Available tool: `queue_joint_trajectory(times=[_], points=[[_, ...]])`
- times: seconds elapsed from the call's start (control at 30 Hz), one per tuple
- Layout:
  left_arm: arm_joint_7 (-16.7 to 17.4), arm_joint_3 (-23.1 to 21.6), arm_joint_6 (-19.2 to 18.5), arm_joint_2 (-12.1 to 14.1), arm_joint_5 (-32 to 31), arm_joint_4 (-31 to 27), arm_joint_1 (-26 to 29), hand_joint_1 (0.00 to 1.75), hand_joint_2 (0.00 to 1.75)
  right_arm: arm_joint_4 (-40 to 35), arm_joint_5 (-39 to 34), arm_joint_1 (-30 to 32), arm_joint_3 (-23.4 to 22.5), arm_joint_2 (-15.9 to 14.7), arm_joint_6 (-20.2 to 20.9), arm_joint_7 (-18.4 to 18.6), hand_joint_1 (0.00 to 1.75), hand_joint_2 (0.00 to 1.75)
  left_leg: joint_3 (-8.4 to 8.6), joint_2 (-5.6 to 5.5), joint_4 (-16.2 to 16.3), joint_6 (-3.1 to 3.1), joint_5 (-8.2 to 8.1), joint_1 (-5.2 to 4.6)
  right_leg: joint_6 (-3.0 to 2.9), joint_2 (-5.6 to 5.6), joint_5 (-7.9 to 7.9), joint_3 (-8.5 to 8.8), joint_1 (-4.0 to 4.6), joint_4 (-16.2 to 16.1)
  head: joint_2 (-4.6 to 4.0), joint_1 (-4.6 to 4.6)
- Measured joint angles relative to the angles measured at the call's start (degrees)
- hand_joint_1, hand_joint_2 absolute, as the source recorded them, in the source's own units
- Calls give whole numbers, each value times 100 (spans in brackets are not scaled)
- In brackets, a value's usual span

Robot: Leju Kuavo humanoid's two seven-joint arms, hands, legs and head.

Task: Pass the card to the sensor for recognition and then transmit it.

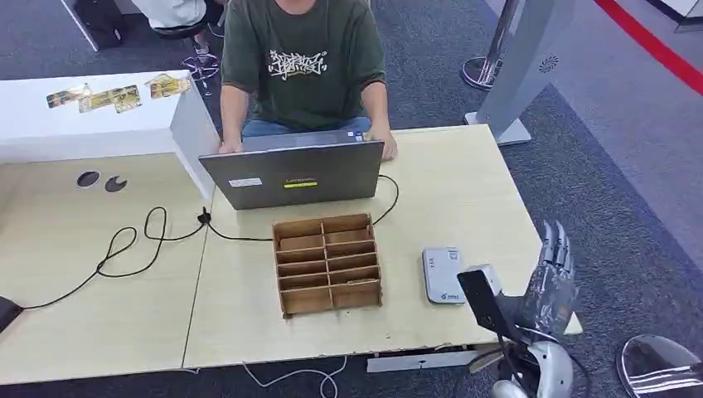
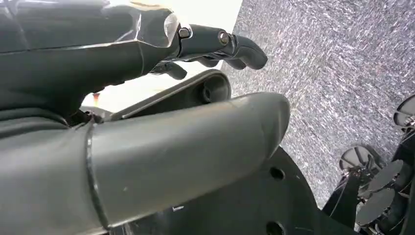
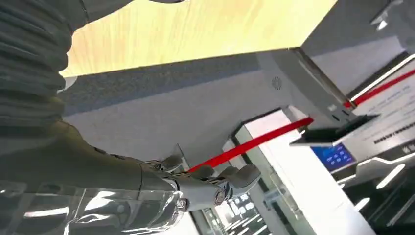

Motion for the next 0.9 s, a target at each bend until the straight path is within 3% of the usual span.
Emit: queue_joint_trajectory(times=[0.3, 0.73, 0.9], points=[[15, 13, -52, 9, -72, 0, 12, 0, 0, 63, 4, 1, 349, -437, 581, 135, 0, 175, -1, 0, 0, 0, 0, 0, 0, 0, 0, 0, 0, 0, -2, 0], [22, 61, -63, 31, -190, 0, 18, 0, 0, 155, 131, -177, 916, -977, 1012, 219, 0, 175, -1, 0, 0, 0, 0, 0, 0, -1, 0, 0, 0, 0, -2, 0], [26, 61, -48, 42, -245, 0, 19, 0, 0, 271, 212, -265, 1174, -1097, 1003, 194, 0, 175, -3, -1, 0, 0, 0, 0, 0, -1, 0, 0, 0, 0, 0, 2]])
